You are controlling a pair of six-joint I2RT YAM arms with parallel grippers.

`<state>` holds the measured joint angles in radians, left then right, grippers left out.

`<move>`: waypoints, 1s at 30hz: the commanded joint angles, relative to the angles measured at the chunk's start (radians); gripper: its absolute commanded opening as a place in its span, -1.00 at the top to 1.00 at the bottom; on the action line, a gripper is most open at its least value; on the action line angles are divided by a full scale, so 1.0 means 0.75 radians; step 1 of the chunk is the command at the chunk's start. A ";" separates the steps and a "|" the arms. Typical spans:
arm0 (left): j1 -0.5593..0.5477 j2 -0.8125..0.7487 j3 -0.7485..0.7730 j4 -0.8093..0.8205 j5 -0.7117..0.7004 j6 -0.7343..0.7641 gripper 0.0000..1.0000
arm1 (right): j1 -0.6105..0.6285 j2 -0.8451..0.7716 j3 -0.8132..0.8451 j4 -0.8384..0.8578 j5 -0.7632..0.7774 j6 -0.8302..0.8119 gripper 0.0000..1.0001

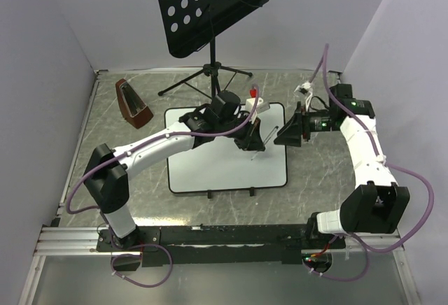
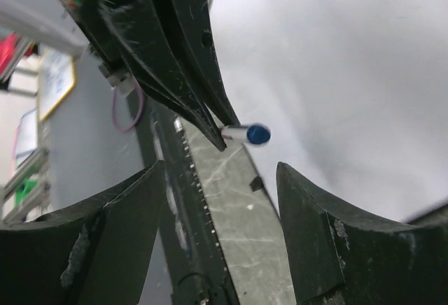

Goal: Write a sentence on the whiteboard
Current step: Pick up the whiteboard marker at the center of the board.

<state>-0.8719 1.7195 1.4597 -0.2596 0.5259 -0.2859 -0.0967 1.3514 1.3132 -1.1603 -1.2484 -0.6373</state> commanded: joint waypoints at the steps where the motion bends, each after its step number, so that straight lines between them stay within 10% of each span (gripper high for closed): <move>1: -0.001 -0.076 0.076 -0.106 0.129 0.136 0.98 | 0.100 -0.006 0.002 -0.098 -0.033 -0.179 -0.42; 10: 0.001 -0.076 0.079 -0.108 0.199 0.144 0.98 | 0.211 -0.016 -0.029 0.042 -0.033 -0.013 -0.31; 30: 0.017 -0.086 0.077 -0.153 0.248 0.189 0.98 | 0.305 0.082 0.016 -0.087 -0.041 -0.058 0.77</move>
<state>-0.8700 1.6985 1.4857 -0.3862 0.7048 -0.1627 0.1139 1.4029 1.2945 -1.1866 -1.2304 -0.6453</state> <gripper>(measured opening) 0.062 0.179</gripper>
